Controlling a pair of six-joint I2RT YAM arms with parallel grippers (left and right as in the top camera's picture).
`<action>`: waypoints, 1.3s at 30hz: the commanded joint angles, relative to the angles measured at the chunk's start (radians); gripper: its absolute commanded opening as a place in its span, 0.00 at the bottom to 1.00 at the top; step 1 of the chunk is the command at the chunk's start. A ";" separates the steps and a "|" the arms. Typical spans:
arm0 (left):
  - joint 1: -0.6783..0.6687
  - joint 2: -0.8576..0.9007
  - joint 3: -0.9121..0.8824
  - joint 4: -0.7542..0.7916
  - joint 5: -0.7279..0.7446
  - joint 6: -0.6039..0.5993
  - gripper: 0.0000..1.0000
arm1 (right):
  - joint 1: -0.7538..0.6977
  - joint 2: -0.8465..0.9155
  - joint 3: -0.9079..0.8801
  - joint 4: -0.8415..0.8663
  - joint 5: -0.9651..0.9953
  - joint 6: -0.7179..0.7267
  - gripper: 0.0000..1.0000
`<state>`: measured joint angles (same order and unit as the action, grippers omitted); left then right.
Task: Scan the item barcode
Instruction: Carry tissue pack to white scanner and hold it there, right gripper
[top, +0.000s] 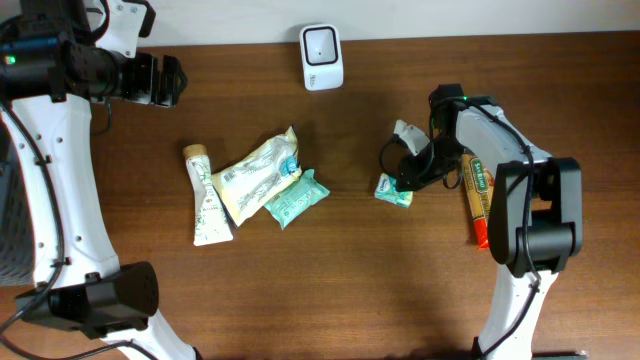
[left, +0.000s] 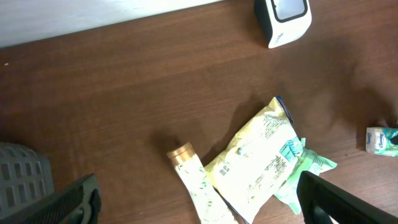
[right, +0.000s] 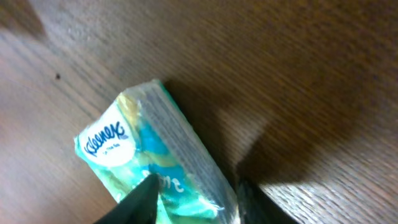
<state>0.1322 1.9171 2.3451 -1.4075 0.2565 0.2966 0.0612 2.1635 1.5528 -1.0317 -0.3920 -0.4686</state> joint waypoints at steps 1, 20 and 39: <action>0.002 -0.002 0.000 -0.001 0.005 0.015 0.99 | -0.005 0.003 -0.016 -0.003 -0.021 0.179 0.11; 0.002 -0.002 0.000 -0.001 0.005 0.015 0.99 | -0.008 -0.111 0.074 -0.019 -1.160 0.316 0.04; 0.002 -0.002 0.000 -0.001 0.005 0.015 0.99 | 0.121 -0.207 0.396 0.003 -0.349 0.486 0.04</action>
<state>0.1322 1.9171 2.3451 -1.4075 0.2565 0.2966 0.1009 1.9789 1.9259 -1.0313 -1.2026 0.0216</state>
